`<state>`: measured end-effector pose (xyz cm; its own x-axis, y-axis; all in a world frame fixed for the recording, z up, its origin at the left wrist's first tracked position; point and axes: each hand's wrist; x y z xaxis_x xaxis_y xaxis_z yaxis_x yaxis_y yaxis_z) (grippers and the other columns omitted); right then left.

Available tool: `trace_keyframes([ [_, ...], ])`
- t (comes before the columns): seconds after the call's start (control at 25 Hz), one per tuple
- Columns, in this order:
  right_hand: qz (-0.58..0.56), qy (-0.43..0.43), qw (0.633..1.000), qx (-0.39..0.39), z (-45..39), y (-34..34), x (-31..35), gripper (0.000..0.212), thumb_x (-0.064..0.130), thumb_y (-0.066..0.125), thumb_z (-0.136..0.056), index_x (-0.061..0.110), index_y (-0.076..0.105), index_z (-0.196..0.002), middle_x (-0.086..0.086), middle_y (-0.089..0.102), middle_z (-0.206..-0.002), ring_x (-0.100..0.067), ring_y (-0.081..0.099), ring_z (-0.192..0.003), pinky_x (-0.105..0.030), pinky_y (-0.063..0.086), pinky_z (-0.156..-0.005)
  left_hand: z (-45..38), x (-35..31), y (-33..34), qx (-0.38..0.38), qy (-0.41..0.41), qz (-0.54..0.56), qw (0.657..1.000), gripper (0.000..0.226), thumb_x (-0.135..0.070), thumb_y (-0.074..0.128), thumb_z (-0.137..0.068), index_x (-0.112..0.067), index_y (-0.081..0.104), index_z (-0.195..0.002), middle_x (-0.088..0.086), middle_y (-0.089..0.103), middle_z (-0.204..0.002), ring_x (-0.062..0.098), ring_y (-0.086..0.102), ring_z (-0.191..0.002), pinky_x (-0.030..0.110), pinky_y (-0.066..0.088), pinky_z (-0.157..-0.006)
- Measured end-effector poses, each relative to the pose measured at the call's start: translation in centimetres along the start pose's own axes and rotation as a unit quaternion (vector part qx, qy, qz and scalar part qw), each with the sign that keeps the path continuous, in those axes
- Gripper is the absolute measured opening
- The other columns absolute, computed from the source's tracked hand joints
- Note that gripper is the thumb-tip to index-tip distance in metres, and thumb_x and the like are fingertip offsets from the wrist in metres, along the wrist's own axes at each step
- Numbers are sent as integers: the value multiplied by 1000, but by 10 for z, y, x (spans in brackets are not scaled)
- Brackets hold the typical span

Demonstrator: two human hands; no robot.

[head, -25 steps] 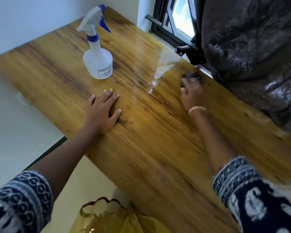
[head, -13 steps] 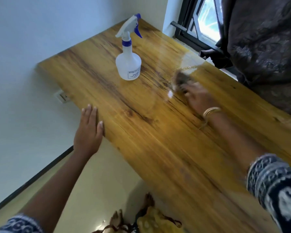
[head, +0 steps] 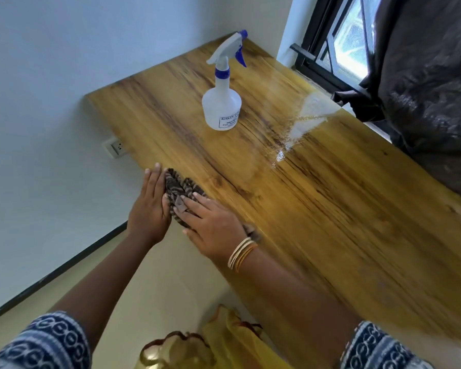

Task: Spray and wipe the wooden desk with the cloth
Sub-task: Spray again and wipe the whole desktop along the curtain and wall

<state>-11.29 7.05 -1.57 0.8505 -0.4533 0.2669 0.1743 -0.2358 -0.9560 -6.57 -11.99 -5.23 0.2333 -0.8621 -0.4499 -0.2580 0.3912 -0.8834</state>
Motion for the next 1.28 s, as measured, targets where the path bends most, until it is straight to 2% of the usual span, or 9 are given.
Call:
trace_keyframes([
  [0.2,34,-19,999,12,-13,-26,-89,44,34,48,-97,33,48,-141,3,47,-149,-24,44,-136,-41,37,-110,2,3,1,-3,-1,-4,1000,62,-42,13,-100,-14,20,-156,3,11,-165,18,2,-152,43,28,-116],
  [0.4,80,279,954,-72,-30,-82,-273,45,31,46,-98,33,47,-143,-6,47,-147,-34,54,-119,-44,48,-96,1,0,-1,15,-7,-28,999,63,-42,13,-100,-13,18,-156,3,9,-165,20,3,-152,46,34,-112],
  [0.56,63,405,909,-77,-42,-90,-291,47,33,43,-98,31,45,-145,-15,49,-142,-37,47,-125,-44,41,-101,-1,-4,-3,9,-19,-21,1000,62,-41,13,-100,-14,20,-156,2,10,-165,19,4,-152,46,41,-106],
  [0.68,80,279,955,-70,-33,-65,-212,46,34,44,-97,32,47,-142,-14,55,-134,-34,54,-115,-44,47,-95,1,-5,-2,0,-23,-16,1000,61,-41,14,-100,-15,21,-155,2,11,-165,19,5,-152,46,42,-104],
  [0.84,21,17,1000,2,17,-24,-71,45,38,46,-97,35,48,-141,-4,52,-144,-29,49,-129,-46,44,-105,3,-12,2,-32,-41,9,999,57,-36,18,-101,-15,26,-154,3,16,-164,18,9,-152,45,47,-98],
  [0.92,7,-117,992,55,36,-18,-55,44,35,47,-98,31,48,-142,-3,47,-149,-27,44,-136,-42,35,-112,3,-15,3,-43,-41,21,998,56,-34,20,-101,-14,28,-153,4,19,-163,19,11,-152,45,48,-95],
  [1.0,23,-145,988,54,35,-31,-83,44,33,47,-98,31,47,-142,0,46,-149,-26,43,-137,-40,31,-113,4,-15,3,-42,-44,22,998,55,-34,20,-101,-15,28,-153,3,19,-163,19,11,-152,43,50,-91],
  [1.16,78,108,989,-59,9,-63,-204,44,26,51,-96,28,51,-140,-7,53,-142,-34,56,-120,-47,49,-98,4,-15,0,-29,-52,5,998,57,-36,17,-101,-19,24,-154,-1,14,-164,15,7,-152,37,51,-82],
  [1.28,86,347,928,-108,-3,-84,-276,49,33,42,-94,25,52,-141,-13,54,-139,-36,52,-123,-49,46,-100,4,-14,-5,7,-54,-40,998,58,-38,14,-100,-21,17,-156,-4,8,-165,13,3,-152,37,52,-78],
])
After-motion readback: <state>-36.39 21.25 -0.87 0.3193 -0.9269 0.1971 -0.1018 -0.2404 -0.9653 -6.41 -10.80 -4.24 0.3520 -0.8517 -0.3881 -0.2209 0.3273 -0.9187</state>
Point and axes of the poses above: each hand's wrist, its own z-axis away from the middle knuckle, its own y-axis out of the palm, x = y × z
